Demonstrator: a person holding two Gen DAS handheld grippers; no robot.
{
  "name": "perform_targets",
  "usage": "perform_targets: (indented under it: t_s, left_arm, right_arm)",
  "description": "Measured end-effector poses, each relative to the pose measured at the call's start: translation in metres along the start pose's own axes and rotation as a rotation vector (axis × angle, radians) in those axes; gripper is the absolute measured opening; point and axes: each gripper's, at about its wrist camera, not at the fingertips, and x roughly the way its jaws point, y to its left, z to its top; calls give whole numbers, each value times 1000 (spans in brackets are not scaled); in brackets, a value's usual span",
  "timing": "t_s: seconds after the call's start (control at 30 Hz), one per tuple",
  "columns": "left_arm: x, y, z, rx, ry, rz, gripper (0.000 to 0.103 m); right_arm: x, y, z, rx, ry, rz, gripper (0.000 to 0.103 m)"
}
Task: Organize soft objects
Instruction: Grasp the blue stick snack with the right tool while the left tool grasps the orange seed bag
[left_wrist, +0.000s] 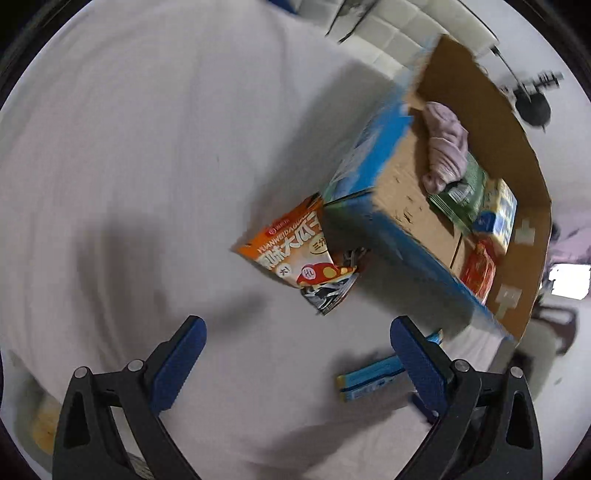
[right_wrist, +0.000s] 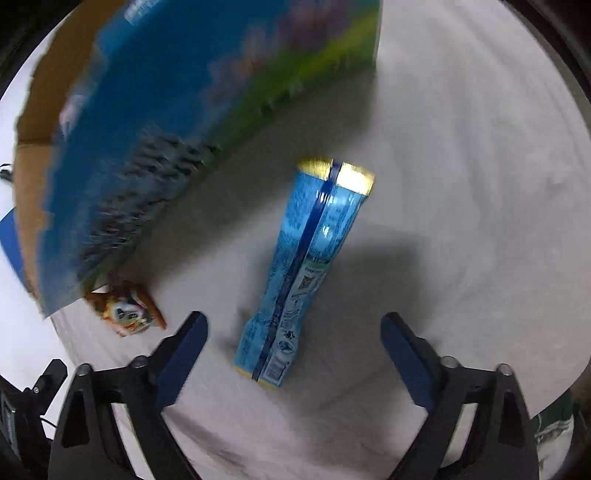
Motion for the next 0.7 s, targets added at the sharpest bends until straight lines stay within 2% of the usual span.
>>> perform_targets:
  t_s: [0.07,0.2,0.23,0.43,0.57,0.6,0.63,0.67,0.7]
  left_arm:
    - [13,4,3,-42,21,-22,102]
    - [29,9,13,-117,18,-60,102]
    - [32,10,15,-136,12,-65,102]
    - [58,12,23,-186,18,-74,102]
    - [68,10,26,-143,8,-39,99]
    - [66,8,26,-105,0,1,98]
    - [61,4,26,-47,-11,94,82]
    - [59,1,26,5,-24,154,75]
    - [57,-1,25,70,-33,200,75]
  right_arm:
    - [14,4,-5,-4,15,-26,59]
    - [19,10,-17,-35,-34,-66,42]
    - [18,11,-20,-45,-47,-72,35]
    - [17,22,-30,-139,-63,-146,32]
    - [15,23,-31,-217,-38,-208,32]
    - [15,21,-30,-229,-28,-220,32]
    - [13,22,-28,-240,-13,-234,32]
    - [13,23,-27,-246,-1,-242,32]
    - [12,23,-27,-251,6,-244,32]
